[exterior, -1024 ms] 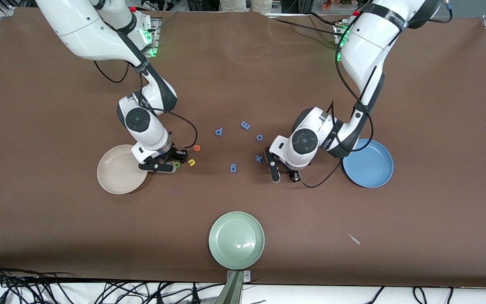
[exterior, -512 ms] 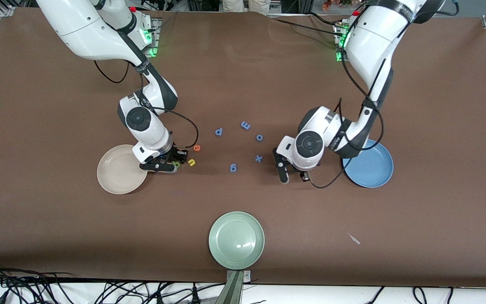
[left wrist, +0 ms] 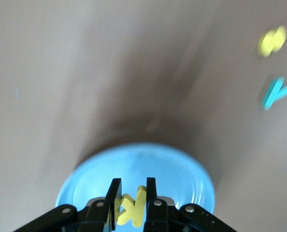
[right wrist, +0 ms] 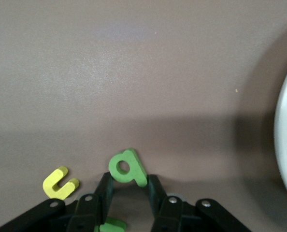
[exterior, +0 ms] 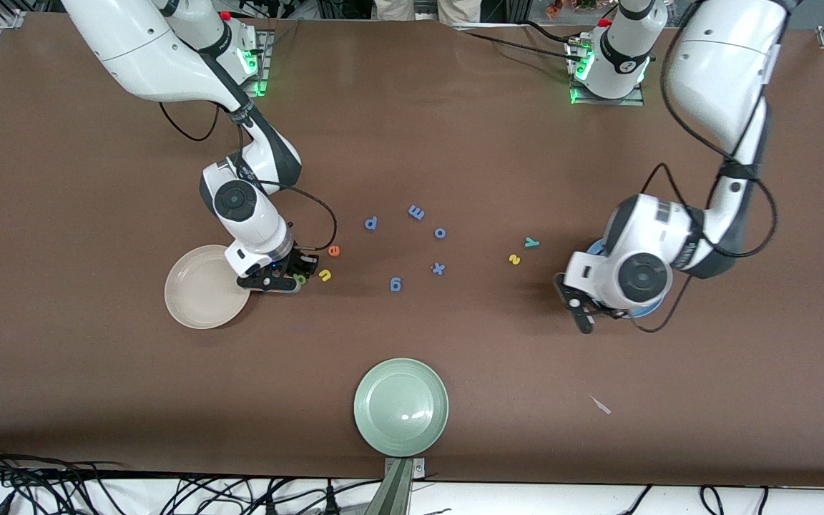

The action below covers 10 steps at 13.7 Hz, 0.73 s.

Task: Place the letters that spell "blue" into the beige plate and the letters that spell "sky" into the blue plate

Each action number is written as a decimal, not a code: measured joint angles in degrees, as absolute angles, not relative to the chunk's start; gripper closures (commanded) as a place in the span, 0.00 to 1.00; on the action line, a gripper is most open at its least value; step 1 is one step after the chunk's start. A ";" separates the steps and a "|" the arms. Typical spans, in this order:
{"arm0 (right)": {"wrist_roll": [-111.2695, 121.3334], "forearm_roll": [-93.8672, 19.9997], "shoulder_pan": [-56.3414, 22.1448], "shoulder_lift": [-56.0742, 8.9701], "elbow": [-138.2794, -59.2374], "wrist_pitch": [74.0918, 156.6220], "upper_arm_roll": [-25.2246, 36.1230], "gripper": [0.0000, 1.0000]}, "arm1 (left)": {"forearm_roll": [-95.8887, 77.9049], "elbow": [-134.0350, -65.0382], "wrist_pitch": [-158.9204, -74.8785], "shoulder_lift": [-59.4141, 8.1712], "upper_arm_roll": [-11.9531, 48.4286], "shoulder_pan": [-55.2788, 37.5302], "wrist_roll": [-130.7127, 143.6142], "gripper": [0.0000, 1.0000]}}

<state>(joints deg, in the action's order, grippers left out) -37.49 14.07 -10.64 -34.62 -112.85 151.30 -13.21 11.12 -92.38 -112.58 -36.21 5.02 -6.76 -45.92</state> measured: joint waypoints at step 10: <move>-36.72 14.52 -10.65 -34.63 -112.83 151.52 -13.22 0.64 | 13.85 -97.99 -114.38 -31.50 9.04 -5.66 -37.95 0.00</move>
<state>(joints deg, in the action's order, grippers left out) -36.72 14.52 -10.65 -34.63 -112.83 151.52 -13.22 13.85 -97.99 -114.38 -31.50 9.04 -5.66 -37.95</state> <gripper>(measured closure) 0.639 0.018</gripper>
